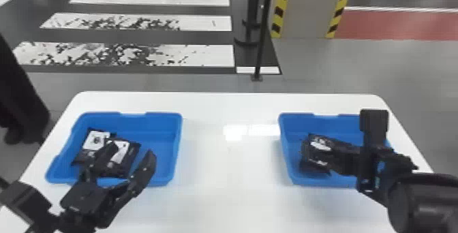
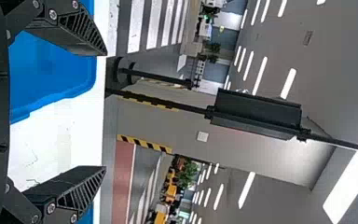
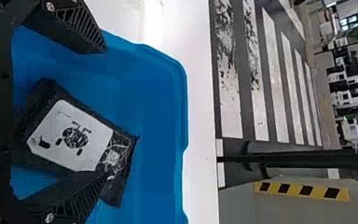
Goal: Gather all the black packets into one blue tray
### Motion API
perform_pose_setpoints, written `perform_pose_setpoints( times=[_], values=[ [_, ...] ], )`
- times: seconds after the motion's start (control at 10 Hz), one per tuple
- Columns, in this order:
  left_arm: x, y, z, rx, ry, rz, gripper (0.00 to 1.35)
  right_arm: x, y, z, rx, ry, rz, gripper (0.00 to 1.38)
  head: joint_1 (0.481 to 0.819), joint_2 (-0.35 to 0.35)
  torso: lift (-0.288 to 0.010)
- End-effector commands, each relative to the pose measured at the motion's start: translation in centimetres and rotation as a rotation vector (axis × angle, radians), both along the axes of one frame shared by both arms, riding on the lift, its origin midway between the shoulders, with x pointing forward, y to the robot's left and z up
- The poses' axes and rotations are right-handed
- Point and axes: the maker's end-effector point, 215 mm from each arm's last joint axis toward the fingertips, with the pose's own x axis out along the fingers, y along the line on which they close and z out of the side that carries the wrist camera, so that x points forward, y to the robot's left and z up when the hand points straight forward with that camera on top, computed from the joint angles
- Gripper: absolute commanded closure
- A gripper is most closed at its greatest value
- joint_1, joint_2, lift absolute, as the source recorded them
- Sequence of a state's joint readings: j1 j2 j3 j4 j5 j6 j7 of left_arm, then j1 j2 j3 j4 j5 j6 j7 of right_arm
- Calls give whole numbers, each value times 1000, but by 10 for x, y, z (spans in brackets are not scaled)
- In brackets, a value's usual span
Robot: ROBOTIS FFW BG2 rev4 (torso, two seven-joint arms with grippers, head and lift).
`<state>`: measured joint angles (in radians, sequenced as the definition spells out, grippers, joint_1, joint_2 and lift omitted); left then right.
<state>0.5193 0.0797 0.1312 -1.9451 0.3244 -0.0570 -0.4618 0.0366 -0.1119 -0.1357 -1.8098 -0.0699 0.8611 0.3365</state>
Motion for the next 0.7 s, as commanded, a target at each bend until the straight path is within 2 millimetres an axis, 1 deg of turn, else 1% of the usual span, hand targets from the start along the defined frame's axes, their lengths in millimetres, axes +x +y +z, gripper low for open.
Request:
perform_pose_setpoints(
  times=[0.0,0.1,0.2,0.4,0.5,0.6],
  values=[
    [0,-3,0,-2,2,-7,171,-9,-4,-11,-3,37,-9,78,695,-48,-110],
    [1,-4,1,-2,0,-8,171,-9,-4,-20,6,63,-14,78,695,-55,-110],
    [1,-5,0,-3,2,-11,171,-5,-6,-29,13,89,-16,78,695,-60,-110],
    [2,-6,0,-5,4,-14,174,11,-15,-38,9,118,-21,78,695,-64,-110],
    [1,-5,-1,-5,6,-14,174,15,-19,-44,8,135,-26,85,695,-70,-110],
    [1,-5,-2,-5,9,-13,176,15,-20,-51,11,152,-27,125,695,-73,-110]
  ],
)
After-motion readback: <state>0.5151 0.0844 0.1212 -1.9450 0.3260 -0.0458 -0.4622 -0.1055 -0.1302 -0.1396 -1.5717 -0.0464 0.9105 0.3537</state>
